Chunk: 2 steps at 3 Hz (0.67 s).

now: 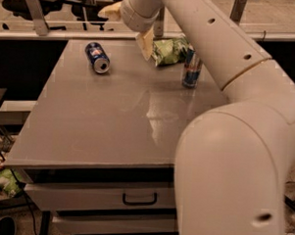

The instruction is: Place pepsi can upright

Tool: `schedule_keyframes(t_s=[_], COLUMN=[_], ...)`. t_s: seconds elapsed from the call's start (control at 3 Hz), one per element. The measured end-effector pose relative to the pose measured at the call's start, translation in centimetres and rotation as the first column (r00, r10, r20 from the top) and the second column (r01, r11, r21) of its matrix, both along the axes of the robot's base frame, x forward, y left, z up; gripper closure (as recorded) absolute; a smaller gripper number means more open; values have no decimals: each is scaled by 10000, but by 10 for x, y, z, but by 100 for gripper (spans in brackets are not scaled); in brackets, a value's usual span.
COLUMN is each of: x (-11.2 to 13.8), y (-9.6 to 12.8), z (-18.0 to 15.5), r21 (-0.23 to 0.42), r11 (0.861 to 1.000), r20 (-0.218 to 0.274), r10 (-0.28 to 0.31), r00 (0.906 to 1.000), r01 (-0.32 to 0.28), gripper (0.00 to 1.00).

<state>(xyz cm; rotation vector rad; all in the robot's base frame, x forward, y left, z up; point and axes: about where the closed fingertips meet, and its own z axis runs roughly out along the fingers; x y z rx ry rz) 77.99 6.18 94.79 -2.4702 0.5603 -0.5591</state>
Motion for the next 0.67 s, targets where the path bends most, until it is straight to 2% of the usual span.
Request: schedule_keyframes(t_s=[0.33, 0.67], x=[10, 11], y=[16, 35], z=[-13, -24], r21=[-449, -909], r11=[9958, 9827], r20=[-222, -430], r10=[792, 1583], r00=[9966, 9865], r01=[-802, -1617], gripper=[0, 0])
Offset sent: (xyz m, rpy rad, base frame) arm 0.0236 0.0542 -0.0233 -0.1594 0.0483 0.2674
